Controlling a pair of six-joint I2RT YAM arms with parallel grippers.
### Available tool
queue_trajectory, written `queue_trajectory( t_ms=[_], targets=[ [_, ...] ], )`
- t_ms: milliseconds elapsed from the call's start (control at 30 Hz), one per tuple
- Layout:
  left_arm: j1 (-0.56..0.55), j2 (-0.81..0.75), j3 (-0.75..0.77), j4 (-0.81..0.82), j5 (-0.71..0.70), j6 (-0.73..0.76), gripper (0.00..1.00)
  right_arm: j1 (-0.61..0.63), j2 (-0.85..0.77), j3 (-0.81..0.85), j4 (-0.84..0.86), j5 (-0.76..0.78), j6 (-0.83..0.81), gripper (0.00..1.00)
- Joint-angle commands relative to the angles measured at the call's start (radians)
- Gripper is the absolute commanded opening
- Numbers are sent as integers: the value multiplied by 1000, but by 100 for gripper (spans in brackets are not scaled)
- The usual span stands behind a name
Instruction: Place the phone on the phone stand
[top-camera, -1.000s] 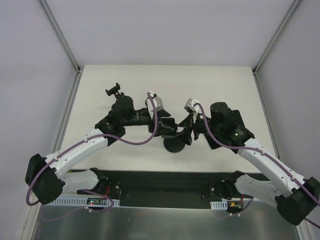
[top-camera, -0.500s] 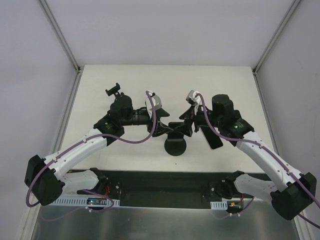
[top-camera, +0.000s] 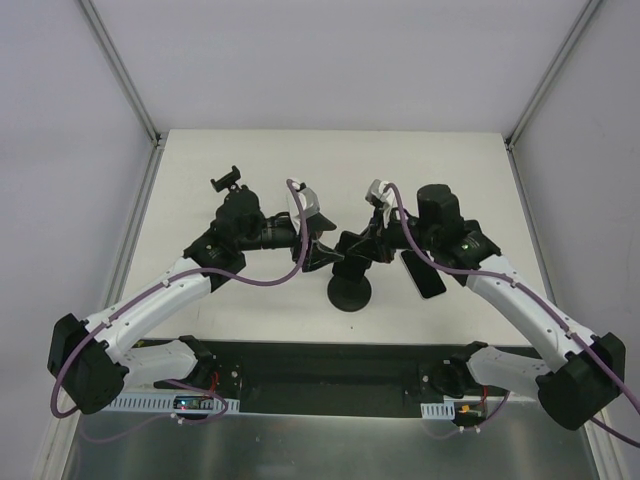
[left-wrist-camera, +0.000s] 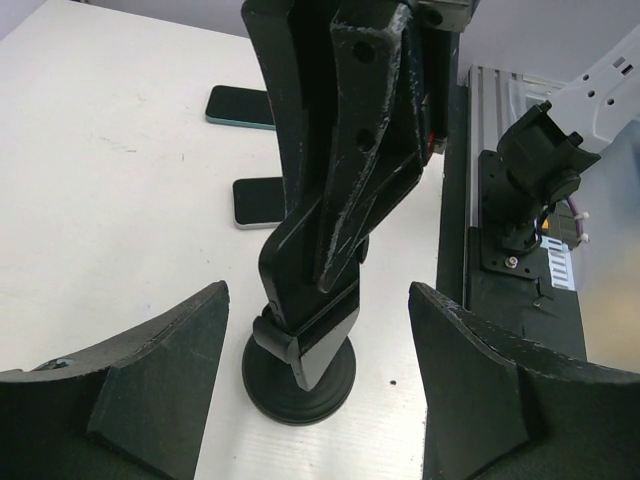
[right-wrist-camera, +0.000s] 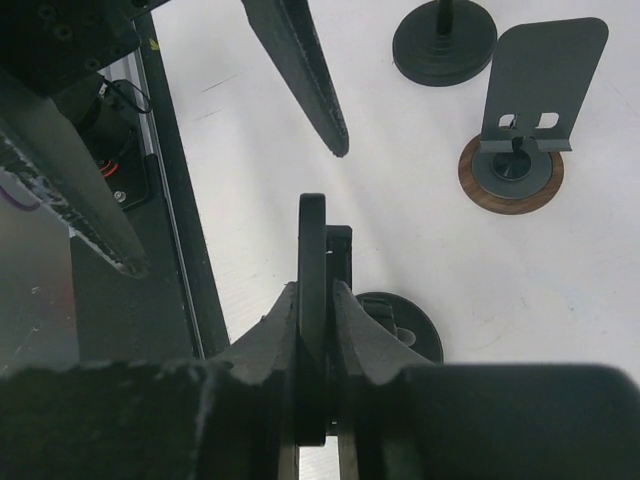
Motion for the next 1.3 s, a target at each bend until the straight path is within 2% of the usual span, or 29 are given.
queue_trajectory(
  t_ms=[0,267,400,633,767,800,967,1133,1267],
  targets=[
    [10,-36,30,16,15,-2,71,-2,18,97,43,17,-7,0],
    [15,-35,39,11,-1,-8,72,-101,29,156,74,287,104,0],
    [18,-40,48,1,-27,-8,72,-231,38,185,118,414,150,0],
    [20,-44,50,25,-20,-88,74,-475,173,321,209,430,175,0],
    [18,-53,42,41,-15,-109,74,-574,315,461,226,406,184,0],
    [18,-55,39,44,-18,-117,74,-610,348,539,221,407,167,0],
    [18,-58,34,51,-30,-132,74,-710,591,797,117,346,121,0],
    [20,-56,33,50,-51,-143,75,-786,742,970,77,286,86,0],
    [18,-44,31,48,-55,-146,76,-825,903,1175,-3,246,26,1]
  ],
)
